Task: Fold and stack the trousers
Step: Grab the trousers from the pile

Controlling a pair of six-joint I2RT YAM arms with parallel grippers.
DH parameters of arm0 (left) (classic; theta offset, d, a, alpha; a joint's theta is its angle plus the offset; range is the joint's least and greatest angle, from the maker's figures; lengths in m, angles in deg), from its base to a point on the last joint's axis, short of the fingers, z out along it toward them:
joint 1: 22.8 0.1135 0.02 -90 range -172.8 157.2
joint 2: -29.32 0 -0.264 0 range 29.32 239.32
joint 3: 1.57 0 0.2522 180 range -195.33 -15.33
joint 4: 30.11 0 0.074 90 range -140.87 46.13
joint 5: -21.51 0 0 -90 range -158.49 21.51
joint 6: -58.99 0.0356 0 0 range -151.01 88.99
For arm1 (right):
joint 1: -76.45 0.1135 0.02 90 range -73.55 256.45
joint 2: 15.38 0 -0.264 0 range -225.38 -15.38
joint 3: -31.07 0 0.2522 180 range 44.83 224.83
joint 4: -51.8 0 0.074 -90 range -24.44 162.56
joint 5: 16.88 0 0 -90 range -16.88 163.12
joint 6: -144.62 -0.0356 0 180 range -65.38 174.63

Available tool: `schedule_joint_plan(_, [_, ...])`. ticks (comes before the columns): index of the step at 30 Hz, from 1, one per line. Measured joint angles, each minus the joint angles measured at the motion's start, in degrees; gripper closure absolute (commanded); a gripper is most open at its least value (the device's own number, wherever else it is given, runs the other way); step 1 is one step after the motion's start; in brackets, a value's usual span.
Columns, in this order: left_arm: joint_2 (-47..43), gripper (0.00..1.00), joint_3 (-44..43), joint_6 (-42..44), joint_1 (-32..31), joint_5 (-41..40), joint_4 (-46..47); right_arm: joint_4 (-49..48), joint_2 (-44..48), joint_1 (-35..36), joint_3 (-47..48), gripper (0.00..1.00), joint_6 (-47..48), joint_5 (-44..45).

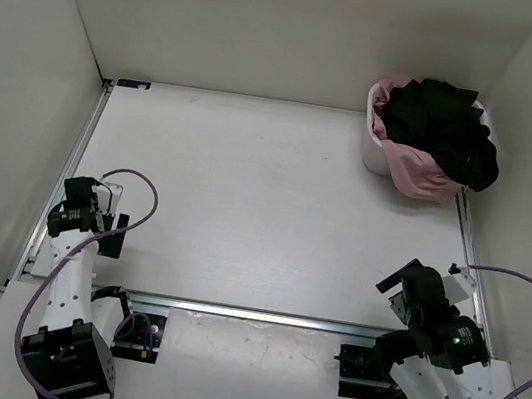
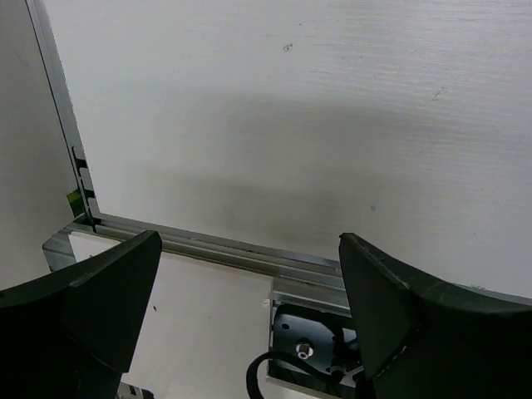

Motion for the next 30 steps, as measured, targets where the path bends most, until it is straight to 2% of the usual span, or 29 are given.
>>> schedule_joint_plan(6, [0.1, 0.0, -3.0, 0.3, 0.0, -0.1, -1.6, 0.0, -1.7, 0.0, 1.5, 0.01, 1.1, -1.1])
schedule_joint_plan(9, [1.6, 0.0, -12.7, 1.5, 0.0, -0.4, -3.5, -0.6, -6.4, 0.0, 7.6, 0.01, 5.9, -1.7])
schedule_joint_plan(13, [6.8, 0.0, -34.0, 3.5, 0.0, -0.5, -1.5, -6.3, -17.5, 0.0, 22.9, 0.01, 17.1, 1.4])
schedule_joint_plan(17, [10.9, 0.0, -48.9, 6.0, 0.0, 0.1, 1.4, -15.2, -34.9, -0.5, 42.3, 0.01, 30.7, 9.1])
schedule_joint_plan(20, [13.3, 0.0, -52.7, 6.2, 0.0, 1.0, 2.0, -19.9, -50.8, -4.6, 58.0, 0.01, 38.1, 11.6])
schedule_joint_plan(27, [18.3, 0.0, -48.1, 2.6, 0.0, 5.0, 1.4, -22.5, -89.8, -22.4, 94.6, 0.01, 39.6, 3.1])
schedule_joint_plan(30, [18.9, 0.0, -44.3, 1.1, -0.1, 6.7, 0.4, -23.0, -100.7, -26.8, 99.1, 0.01, 37.9, 1.4])
